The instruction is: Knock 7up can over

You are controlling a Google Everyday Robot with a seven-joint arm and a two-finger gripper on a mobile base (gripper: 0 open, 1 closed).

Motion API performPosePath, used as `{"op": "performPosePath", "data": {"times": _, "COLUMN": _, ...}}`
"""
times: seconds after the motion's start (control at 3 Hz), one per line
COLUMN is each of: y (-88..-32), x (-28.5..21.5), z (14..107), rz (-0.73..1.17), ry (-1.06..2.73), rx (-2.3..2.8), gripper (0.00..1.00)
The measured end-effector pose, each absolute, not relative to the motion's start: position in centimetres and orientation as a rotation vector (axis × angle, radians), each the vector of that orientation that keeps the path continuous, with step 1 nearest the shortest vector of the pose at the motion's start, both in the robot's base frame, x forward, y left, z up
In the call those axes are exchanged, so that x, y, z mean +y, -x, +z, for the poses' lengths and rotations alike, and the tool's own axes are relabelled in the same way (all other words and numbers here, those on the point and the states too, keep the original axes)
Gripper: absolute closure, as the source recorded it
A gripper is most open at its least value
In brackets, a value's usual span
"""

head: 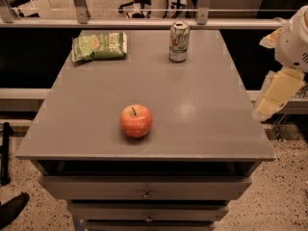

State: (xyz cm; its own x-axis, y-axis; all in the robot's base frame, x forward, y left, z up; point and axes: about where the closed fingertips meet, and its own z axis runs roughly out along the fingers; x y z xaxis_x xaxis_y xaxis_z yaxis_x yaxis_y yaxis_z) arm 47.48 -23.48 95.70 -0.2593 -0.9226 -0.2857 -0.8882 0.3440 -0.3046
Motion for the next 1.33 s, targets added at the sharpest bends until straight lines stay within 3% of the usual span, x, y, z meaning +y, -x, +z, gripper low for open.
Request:
{"op": "performPosePath", "data": {"times": 0.33, "y": -56.8, "x": -24.3, "z": 93.1, "rz": -0.057, "ry": 1.423, "rx": 2.091, "gripper": 0.00}}
{"op": "performPosePath", "data": {"times": 1.0, "y": -69.1, "x": -20.6, "z": 89.6, "rz": 0.173, "ry": 1.278, "rx": 1.887, "gripper": 0.00}}
{"op": "performPosePath", "data": {"times": 1.33, "y": -72.7, "x": -19.0, "z": 88.4, "rz": 0.285, "ry": 1.216, "rx": 1.834, "gripper": 0.00}}
